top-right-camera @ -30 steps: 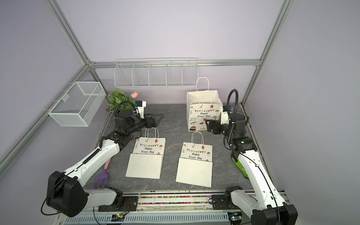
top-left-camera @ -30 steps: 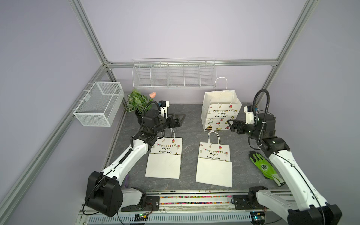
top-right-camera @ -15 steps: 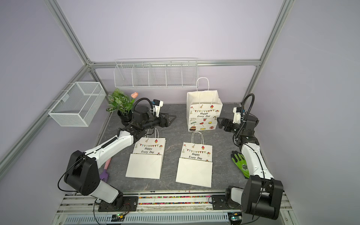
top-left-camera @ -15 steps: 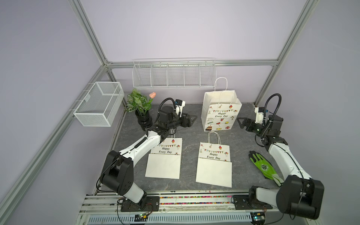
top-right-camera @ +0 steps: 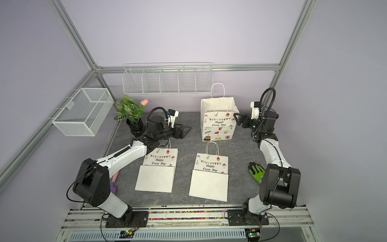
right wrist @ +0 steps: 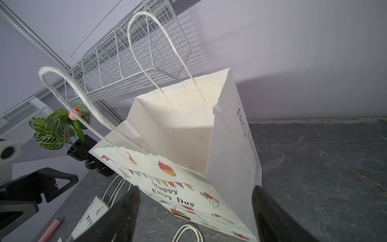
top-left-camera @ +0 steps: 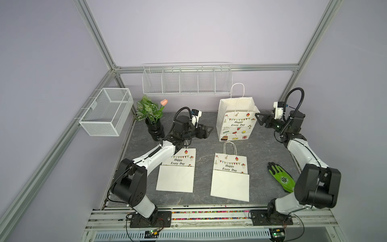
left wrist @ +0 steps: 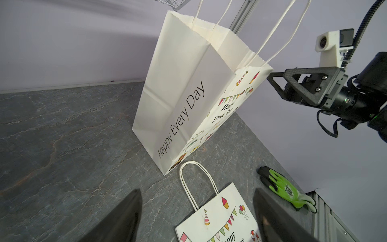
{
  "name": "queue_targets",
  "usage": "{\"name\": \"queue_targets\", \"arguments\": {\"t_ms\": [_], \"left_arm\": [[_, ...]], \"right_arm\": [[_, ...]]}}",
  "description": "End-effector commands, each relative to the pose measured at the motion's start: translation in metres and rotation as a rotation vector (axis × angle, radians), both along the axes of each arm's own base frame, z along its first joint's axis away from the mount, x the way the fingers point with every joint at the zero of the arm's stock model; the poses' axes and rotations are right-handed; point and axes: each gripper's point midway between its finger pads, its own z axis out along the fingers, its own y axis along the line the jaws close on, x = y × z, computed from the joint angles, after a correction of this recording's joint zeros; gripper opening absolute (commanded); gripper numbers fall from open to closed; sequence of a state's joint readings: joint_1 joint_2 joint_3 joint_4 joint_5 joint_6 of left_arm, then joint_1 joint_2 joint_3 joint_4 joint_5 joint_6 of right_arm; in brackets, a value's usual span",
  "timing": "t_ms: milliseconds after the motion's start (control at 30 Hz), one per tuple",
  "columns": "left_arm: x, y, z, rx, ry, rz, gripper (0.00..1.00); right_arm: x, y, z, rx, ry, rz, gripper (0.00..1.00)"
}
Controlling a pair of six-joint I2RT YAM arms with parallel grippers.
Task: Put away the paper bag
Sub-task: Pick up the paper bag from the center of the board.
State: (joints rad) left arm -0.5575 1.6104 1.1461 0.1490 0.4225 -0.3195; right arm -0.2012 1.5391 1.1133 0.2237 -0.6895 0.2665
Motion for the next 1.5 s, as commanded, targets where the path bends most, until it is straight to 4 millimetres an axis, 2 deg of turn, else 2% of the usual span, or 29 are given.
{"name": "queue_targets", "arguments": {"t_ms": [0, 200, 233, 300, 500, 600, 700, 767, 833, 1033, 1300, 1367, 1400, 1433, 1467], "left_arm": [[0.001, 0.001, -0.004, 0.020, -0.031, 0.003, 0.84], [0.001, 0.003, -0.009, 0.028, -0.032, 0.013, 0.84], [0.001, 0.003, -0.009, 0.028, -0.032, 0.011, 0.84], [0.001, 0.002, -0.011, 0.028, -0.026, 0.011, 0.84], [0.001, 0.003, -0.011, 0.027, -0.024, 0.014, 0.84], [0.001, 0.002, -0.010, 0.022, -0.023, 0.012, 0.84], [0.000, 0.003, -0.008, 0.019, -0.026, 0.011, 0.84], [0.000, 0.003, -0.007, 0.016, -0.025, 0.010, 0.84], [0.000, 0.002, -0.007, 0.014, -0.026, 0.009, 0.84], [-0.001, 0.002, -0.001, 0.005, -0.029, 0.009, 0.84], [-0.007, 0.015, 0.016, 0.015, -0.070, 0.049, 0.85], [-0.008, 0.018, 0.019, 0.019, -0.080, 0.061, 0.86], [-0.009, 0.020, 0.021, 0.021, -0.085, 0.065, 0.87], [-0.010, 0.021, 0.021, 0.021, -0.087, 0.066, 0.88], [-0.010, 0.022, 0.022, 0.023, -0.085, 0.073, 0.89]], "right_arm": [[-0.003, 0.010, -0.002, -0.027, -0.014, 0.060, 0.80], [-0.003, 0.023, -0.019, -0.159, 0.017, 0.038, 0.76], [-0.001, 0.023, -0.021, -0.160, 0.025, 0.036, 0.72], [0.003, 0.021, -0.029, -0.163, 0.043, 0.028, 0.56], [0.014, 0.019, -0.037, -0.180, 0.058, -0.012, 0.43], [0.019, 0.019, -0.042, -0.194, 0.065, -0.023, 0.42], [0.024, 0.021, -0.043, -0.201, 0.057, -0.028, 0.48], [0.027, 0.025, -0.043, -0.196, 0.057, -0.014, 0.48], [0.028, 0.030, -0.042, -0.189, 0.055, 0.004, 0.41], [0.026, 0.045, -0.038, -0.203, 0.059, 0.024, 0.08], [0.014, 0.056, -0.009, -0.202, 0.057, 0.015, 0.07], [0.010, 0.057, -0.008, -0.219, 0.054, 0.018, 0.07], [0.009, 0.057, -0.010, -0.229, 0.056, 0.021, 0.10], [0.008, 0.056, -0.014, -0.240, 0.057, 0.023, 0.19], [0.008, 0.055, -0.017, -0.250, 0.055, 0.025, 0.37]]}}
